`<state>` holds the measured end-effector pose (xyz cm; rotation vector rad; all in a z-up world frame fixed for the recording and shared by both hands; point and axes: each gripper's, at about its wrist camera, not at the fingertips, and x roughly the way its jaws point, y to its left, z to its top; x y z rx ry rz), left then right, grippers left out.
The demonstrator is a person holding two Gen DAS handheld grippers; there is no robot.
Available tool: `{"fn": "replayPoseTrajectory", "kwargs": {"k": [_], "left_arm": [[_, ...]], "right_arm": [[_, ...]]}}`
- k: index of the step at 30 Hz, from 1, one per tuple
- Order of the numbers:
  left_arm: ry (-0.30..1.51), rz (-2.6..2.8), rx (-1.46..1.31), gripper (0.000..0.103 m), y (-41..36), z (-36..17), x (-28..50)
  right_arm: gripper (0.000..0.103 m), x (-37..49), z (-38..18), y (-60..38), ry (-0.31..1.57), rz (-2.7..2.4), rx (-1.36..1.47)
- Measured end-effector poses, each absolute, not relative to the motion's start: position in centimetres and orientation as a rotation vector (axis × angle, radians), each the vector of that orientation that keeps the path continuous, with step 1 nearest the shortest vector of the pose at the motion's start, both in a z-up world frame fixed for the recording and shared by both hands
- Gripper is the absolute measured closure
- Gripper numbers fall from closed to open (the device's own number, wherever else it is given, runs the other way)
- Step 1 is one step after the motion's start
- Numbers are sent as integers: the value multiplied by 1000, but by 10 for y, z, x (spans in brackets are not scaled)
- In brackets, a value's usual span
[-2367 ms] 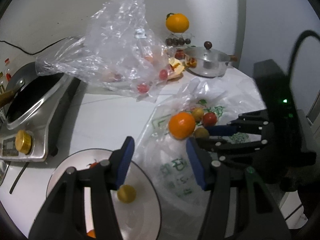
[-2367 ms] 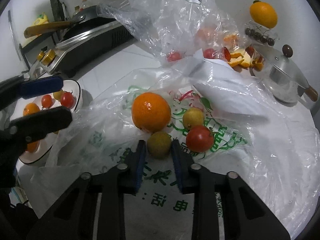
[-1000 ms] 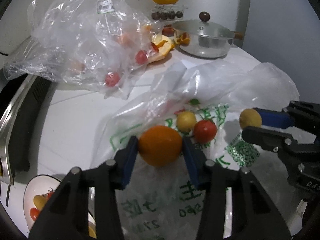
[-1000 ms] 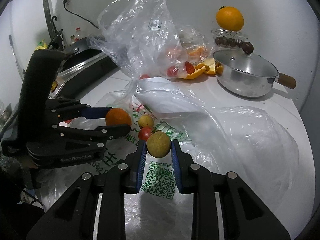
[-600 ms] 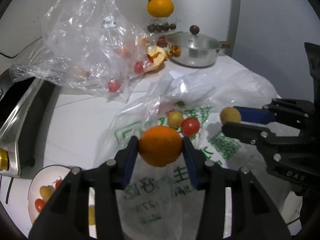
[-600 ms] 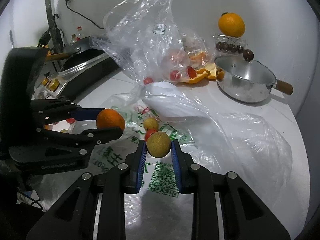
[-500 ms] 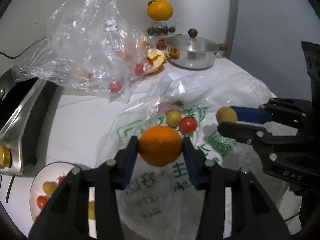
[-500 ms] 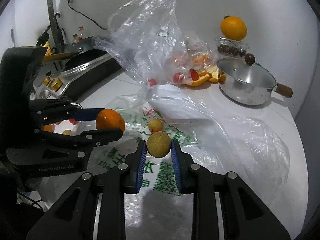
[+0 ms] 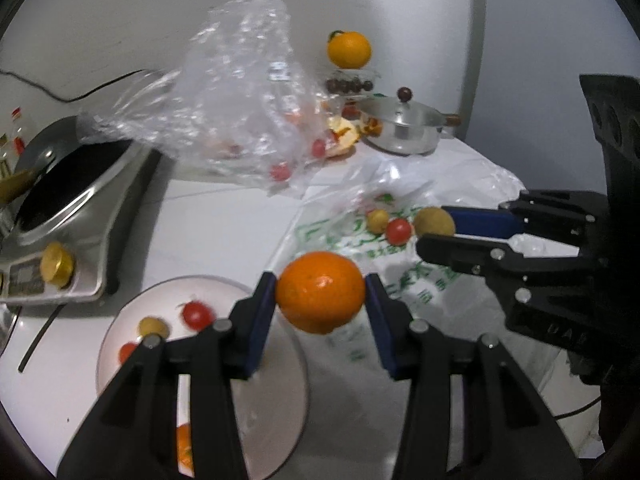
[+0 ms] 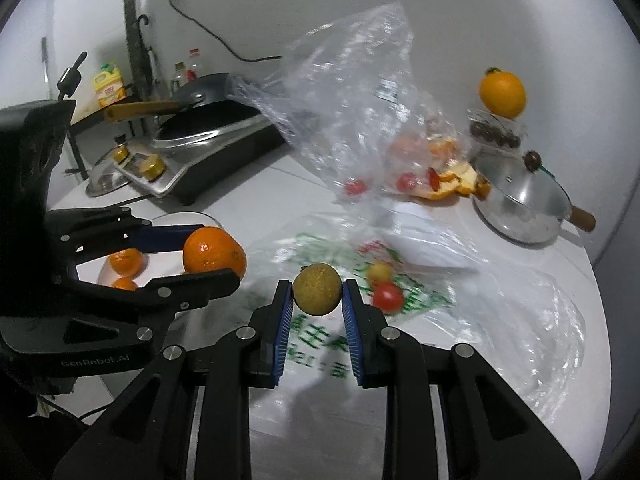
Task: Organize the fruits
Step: 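Carry the held yellow fruit and mandarin over the white plate, then lower both fruits onto the plate and open both grippers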
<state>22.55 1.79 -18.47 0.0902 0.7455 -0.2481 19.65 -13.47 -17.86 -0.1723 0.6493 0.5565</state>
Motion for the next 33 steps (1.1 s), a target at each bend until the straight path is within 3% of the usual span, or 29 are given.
{"fn": "replayPoseTrajectory", "kwargs": {"k": [33], "left_arm": [[820, -133, 11, 56, 119, -229, 209]], "right_arm": [[76, 192, -219, -12, 778, 694, -282]]}}
